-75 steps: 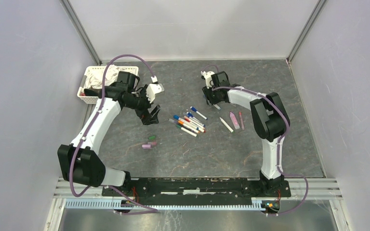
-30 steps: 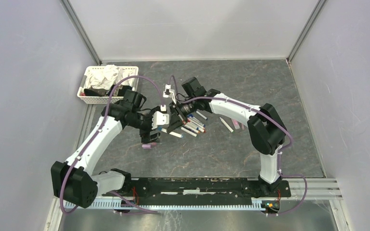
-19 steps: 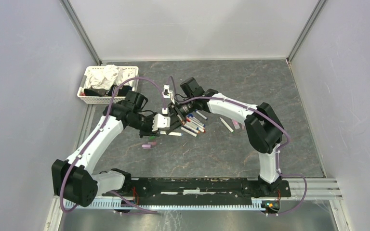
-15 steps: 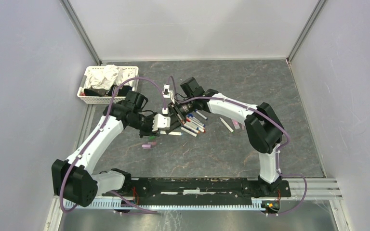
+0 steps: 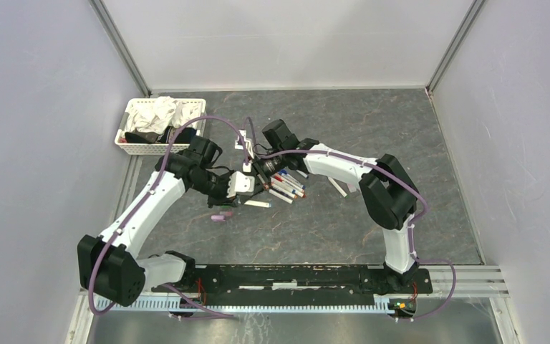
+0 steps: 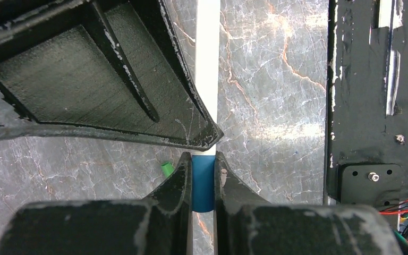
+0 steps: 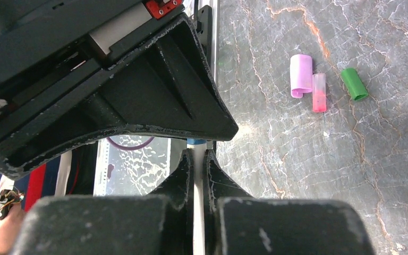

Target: Open the pen caps

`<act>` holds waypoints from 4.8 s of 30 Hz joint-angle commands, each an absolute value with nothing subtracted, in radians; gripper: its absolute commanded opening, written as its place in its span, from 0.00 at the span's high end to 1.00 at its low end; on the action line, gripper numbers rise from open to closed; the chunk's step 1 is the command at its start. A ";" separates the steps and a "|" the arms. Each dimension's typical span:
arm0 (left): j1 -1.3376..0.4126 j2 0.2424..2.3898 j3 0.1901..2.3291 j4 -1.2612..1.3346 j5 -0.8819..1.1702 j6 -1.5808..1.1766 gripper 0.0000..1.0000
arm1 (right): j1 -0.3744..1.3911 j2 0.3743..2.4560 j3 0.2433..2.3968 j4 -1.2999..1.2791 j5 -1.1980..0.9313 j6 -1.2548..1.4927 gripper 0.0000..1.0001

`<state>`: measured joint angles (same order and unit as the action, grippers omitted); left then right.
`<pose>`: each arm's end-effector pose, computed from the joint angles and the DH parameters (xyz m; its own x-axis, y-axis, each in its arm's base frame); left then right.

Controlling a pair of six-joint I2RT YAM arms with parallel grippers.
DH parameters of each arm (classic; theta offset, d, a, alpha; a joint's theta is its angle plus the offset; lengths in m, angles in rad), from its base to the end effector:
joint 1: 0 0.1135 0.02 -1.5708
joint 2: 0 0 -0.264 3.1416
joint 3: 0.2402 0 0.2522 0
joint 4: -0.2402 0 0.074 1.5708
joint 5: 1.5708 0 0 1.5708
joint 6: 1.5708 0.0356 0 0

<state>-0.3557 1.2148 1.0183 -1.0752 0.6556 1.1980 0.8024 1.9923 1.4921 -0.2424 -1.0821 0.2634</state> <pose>0.1894 -0.0935 0.2743 0.0877 0.7550 -0.6499 0.9961 -0.0621 0.0622 0.2822 0.3372 0.2282 -0.6593 -0.5063 -0.5559 -0.6400 -0.0100 0.7683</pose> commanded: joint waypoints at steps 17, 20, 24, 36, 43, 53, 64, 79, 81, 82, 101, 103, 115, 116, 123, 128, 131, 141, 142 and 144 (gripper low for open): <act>-0.179 1.298 1.094 -1.121 0.461 1.395 0.98 | 0.654 1.751 1.160 -0.394 -0.956 0.029 1.00; -0.178 1.302 1.069 -1.050 0.499 1.339 0.98 | 0.590 1.714 1.155 -0.387 -0.806 0.056 1.00; -0.178 1.336 1.006 -0.886 0.528 1.196 0.98 | 0.462 1.656 1.139 -0.375 -0.458 0.136 1.00; -0.178 1.606 0.968 -0.624 0.419 0.923 0.89 | 0.325 1.540 0.978 -0.235 0.184 0.207 1.00; -0.178 1.626 0.935 -0.606 0.421 0.916 0.66 | 0.244 1.538 0.888 -0.173 0.301 0.222 1.00; -0.178 1.594 1.022 -0.720 0.507 0.911 0.05 | 0.190 1.637 0.891 -0.136 0.335 0.150 1.00; -0.177 1.513 1.283 -0.885 0.513 0.781 0.00 | 0.189 1.616 0.873 -0.152 0.299 0.191 0.51; -0.167 1.444 1.515 -0.951 0.389 0.609 0.00 | 0.549 1.608 1.069 -0.118 -0.084 0.020 0.46; -0.167 1.451 1.503 -0.975 0.394 0.627 0.00 | 0.581 1.671 1.130 -0.148 -0.088 0.009 0.49; -0.167 1.450 1.496 -0.982 0.399 0.630 0.00 | 0.591 1.703 1.159 -0.160 -0.090 0.008 0.51; -0.168 1.328 1.336 -0.966 0.525 0.678 0.00 | 0.612 1.939 1.197 -0.201 -0.031 -0.060 0.77; -0.167 1.324 1.322 -0.972 0.552 0.680 0.00 | 0.612 1.930 1.181 -0.196 -0.030 -0.061 0.84; -0.167 1.309 1.266 -1.039 0.714 0.894 0.00 | 0.612 1.758 1.257 -0.238 -0.140 -0.031 1.00; -0.168 1.308 1.264 -1.042 0.727 0.916 0.00 | 0.612 1.744 1.275 -0.252 -0.188 -0.026 1.00; -0.175 1.304 1.249 -1.083 0.798 1.074 0.00 | 0.622 1.725 1.318 -0.318 -0.700 0.054 1.00; -0.204 1.286 1.227 -1.093 0.819 1.151 0.00 | 0.681 1.751 1.318 -0.297 -0.873 0.089 1.00; -0.239 1.279 1.205 -1.096 0.805 1.172 0.04 | 0.712 1.789 1.356 -0.318 -0.931 0.089 1.00; -0.351 1.282 1.128 -1.122 0.712 1.236 0.29 | 0.734 1.852 1.413 -0.299 -1.036 0.135 1.00; -0.360 1.284 1.123 -1.125 0.704 1.237 0.34 | 0.733 1.854 1.417 -0.298 -1.038 0.138 1.00; -0.371 1.287 1.117 -1.126 0.681 1.242 0.44 | 0.734 1.861 1.425 -0.301 -1.042 0.138 1.00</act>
<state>-0.3492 1.2987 1.1263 -1.1038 0.7128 1.1774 0.7368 1.8500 1.3708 -0.3313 -0.9863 0.1204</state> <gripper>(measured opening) 0.632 0.022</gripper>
